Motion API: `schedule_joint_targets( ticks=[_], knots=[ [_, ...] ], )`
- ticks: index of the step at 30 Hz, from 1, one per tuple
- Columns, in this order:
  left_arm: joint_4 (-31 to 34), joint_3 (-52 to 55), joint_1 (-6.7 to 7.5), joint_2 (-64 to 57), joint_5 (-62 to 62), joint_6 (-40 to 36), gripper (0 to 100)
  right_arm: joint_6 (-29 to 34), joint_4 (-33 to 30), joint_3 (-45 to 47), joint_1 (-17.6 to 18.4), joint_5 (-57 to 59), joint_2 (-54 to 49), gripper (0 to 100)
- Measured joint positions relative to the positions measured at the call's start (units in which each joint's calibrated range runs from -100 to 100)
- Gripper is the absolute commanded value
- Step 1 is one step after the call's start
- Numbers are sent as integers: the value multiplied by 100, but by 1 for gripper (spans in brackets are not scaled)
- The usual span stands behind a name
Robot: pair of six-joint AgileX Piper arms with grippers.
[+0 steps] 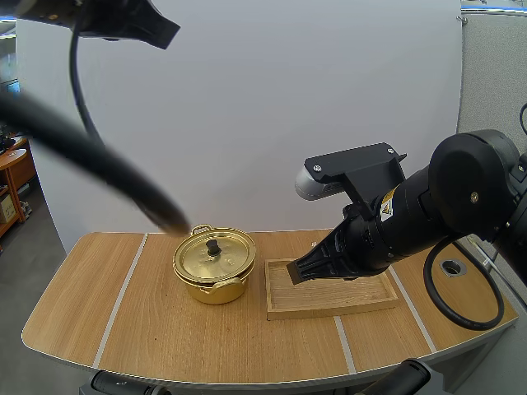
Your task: Open the pot, put the grape inside, and close it
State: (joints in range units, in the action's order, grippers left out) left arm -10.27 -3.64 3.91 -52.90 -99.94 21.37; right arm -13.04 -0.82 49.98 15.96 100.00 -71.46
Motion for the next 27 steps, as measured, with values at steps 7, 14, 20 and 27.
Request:
schedule_joint_targets(
  ticks=[7,14,20,27],
  knots=[
    [172,13,0,-348,0,-217,0,0,0,0,0,0,0,0],
    [245,607,0,-907,22,-442,0,0,0,0,0,0,0,0],
    [214,1840,0,-1625,-6,-634,0,236,-22,16,-38,-58,-151,0],
    [-55,3595,0,-2974,1525,-1565,0,585,-217,16,-231,-1101,-1081,0]
  ],
)
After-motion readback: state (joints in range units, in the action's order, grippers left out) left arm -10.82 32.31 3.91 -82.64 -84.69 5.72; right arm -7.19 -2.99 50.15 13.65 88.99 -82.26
